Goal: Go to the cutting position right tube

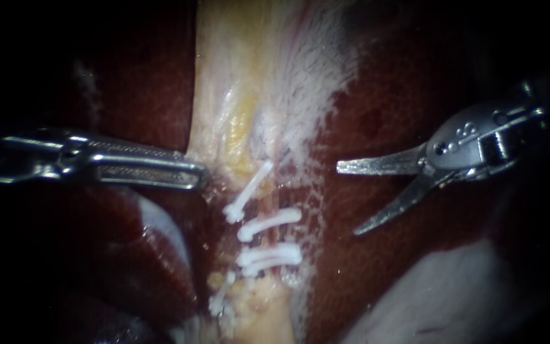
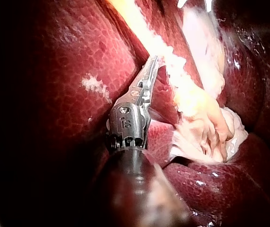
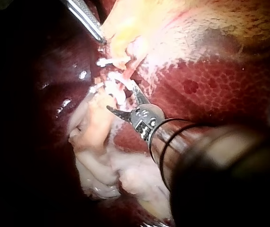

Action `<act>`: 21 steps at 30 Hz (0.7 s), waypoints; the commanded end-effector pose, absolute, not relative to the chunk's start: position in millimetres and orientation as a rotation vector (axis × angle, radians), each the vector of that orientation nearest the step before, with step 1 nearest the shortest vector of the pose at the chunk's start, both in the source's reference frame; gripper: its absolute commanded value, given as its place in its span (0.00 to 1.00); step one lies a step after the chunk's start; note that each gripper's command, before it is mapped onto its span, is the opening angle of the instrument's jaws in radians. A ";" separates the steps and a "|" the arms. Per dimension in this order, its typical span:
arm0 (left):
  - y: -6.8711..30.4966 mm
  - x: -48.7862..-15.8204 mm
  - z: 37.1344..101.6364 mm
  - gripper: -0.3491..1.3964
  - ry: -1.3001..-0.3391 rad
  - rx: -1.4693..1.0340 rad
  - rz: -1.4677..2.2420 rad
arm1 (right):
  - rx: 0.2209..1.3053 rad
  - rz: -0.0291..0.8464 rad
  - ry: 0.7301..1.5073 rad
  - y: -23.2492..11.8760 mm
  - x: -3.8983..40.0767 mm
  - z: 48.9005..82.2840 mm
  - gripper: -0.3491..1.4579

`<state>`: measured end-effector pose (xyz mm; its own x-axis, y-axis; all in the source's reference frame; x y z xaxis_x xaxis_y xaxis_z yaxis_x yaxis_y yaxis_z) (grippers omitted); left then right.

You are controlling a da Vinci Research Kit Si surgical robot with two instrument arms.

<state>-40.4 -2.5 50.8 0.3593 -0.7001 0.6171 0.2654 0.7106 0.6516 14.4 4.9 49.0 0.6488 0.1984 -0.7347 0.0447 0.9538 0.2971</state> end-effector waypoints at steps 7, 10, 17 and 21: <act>-1.5 -39.7 49.5 0.00 -1.026 0.495 -0.659 | 0.391 0.161 0.819 3.4 14.8 50.6 0.99; -0.3 -38.8 48.0 0.00 -1.023 0.488 -0.674 | 0.458 0.208 0.798 2.2 15.5 52.0 0.98; 2.2 -36.7 42.6 0.00 -1.053 0.454 -0.682 | 0.604 0.252 0.770 -0.6 17.7 54.3 0.93; 2.7 -36.4 39.9 0.00 -1.072 0.441 -0.678 | 0.685 0.254 0.748 -1.8 18.8 55.4 0.78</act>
<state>-36.4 2.7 39.4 0.3081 -0.6924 0.6524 0.2863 0.7215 0.6305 19.0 -2.0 55.6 0.7174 0.4431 -0.5375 0.0303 0.7510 0.6596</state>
